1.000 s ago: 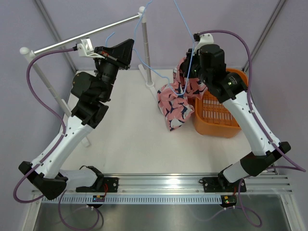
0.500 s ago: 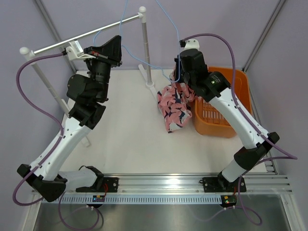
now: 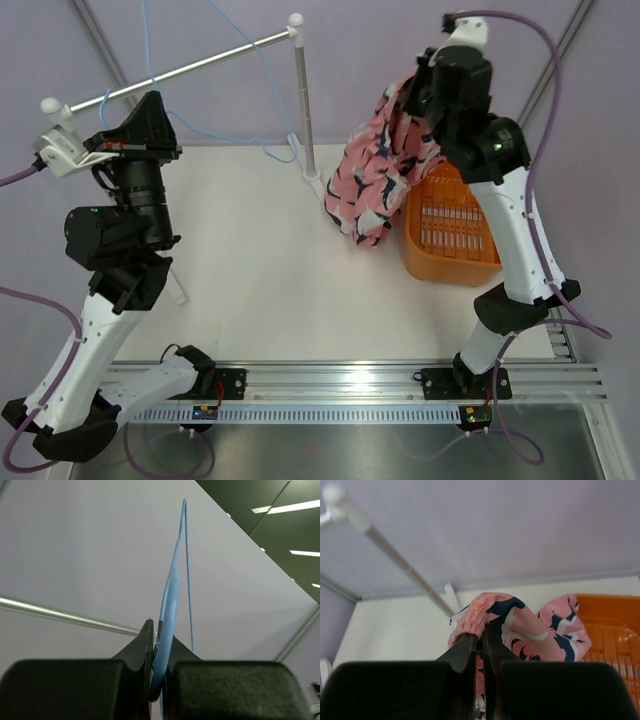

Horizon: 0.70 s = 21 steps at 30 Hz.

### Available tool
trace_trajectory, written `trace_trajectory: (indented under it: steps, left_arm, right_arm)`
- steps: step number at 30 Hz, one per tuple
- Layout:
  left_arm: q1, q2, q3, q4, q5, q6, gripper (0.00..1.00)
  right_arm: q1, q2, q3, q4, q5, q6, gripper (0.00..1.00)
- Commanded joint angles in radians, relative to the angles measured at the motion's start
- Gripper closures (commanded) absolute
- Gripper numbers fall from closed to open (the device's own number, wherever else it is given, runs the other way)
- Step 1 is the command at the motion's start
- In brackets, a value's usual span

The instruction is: Remove the shorts from the hanger

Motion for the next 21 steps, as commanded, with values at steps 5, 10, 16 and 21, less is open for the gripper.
trace_trajectory:
  steps: [5,10,16,21]
  left_arm:
    - [0.003,-0.091,-0.102,-0.015,-0.095,0.066,1.0]
    - [0.001,-0.097,-0.141,-0.028,-0.086,0.063,1.0]
    - [0.003,-0.078,-0.174,-0.024,-0.067,0.035,1.0]
    - [0.003,-0.075,-0.187,-0.032,-0.058,0.026,1.0]
  right_arm:
    - [-0.151,-0.106,0.149,0.323,0.175,-0.136,1.0]
    - [-0.153,-0.267,0.01,0.58,0.294,-0.244,1.0]
    - [-0.151,-0.366,-0.11,0.644,0.374,-0.325,1.0]
    - [-0.153,-0.421,-0.197,0.691,0.426,-0.371,1.0]
